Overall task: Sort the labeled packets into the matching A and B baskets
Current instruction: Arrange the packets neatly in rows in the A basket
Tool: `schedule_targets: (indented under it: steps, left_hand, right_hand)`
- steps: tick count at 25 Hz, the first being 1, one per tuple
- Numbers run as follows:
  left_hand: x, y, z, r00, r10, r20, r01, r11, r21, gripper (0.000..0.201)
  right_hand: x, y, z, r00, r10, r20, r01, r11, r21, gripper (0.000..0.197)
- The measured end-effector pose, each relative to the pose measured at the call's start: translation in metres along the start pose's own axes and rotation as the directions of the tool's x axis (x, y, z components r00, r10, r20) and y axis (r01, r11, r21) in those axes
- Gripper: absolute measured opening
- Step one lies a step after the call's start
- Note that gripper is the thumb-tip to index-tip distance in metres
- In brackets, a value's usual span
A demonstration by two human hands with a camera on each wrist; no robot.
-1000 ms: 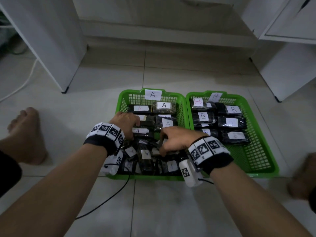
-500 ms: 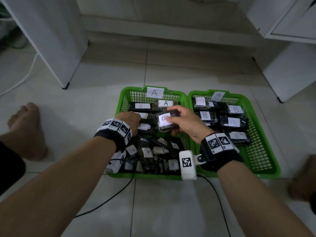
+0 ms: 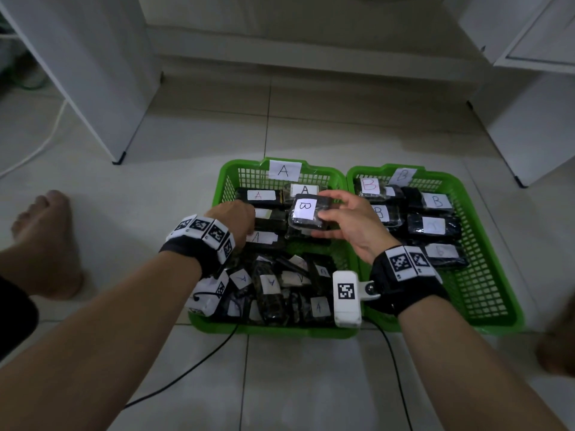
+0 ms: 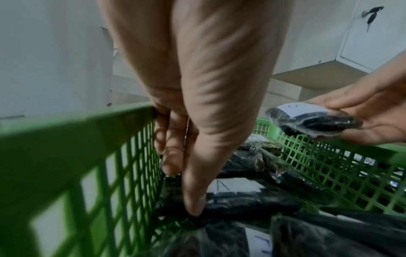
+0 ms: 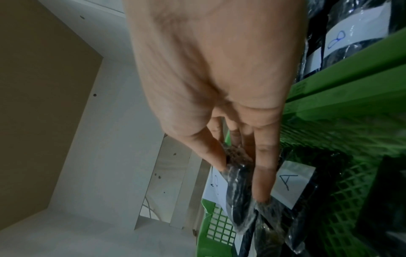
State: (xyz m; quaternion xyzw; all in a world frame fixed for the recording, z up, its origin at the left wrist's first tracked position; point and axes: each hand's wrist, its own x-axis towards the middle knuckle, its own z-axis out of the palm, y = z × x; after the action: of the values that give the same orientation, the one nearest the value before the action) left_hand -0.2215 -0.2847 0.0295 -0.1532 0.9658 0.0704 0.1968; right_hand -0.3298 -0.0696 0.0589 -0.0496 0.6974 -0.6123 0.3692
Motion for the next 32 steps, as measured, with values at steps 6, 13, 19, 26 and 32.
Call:
schedule_targets:
  steps: [6, 13, 19, 26, 32]
  left_hand:
    - [0.0, -0.002, -0.007, 0.997, 0.076, -0.023, -0.077, 0.996, -0.048, 0.031]
    - [0.004, 0.008, 0.005, 0.991, 0.119, 0.059, -0.121, 0.992, 0.037, 0.057]
    - [0.002, 0.008, 0.0, 0.988, 0.115, 0.099, -0.116, 0.993, 0.002, 0.043]
    - [-0.002, -0.009, -0.026, 0.99, 0.116, 0.078, -0.099, 0.976, -0.195, 0.059]
    - [0.045, -0.018, -0.065, 0.986, 0.022, -0.164, -0.03, 0.998, -0.046, 0.061]
  right_hand:
    - [0.003, 0.003, -0.002, 0.999, -0.026, -0.023, 0.025, 0.999, -0.023, 0.046]
    - [0.004, 0.004, -0.009, 0.999, -0.029, -0.027, 0.029, 1.0, 0.001, 0.046]
    - [0.003, 0.004, -0.014, 0.999, -0.033, -0.019, 0.033, 0.999, 0.011, 0.045]
    - [0.005, 0.002, -0.026, 0.998, -0.047, -0.04, 0.049, 0.998, 0.047, 0.043]
    - [0.01, 0.002, -0.032, 0.997, -0.059, -0.054, 0.064, 0.994, 0.091, 0.038]
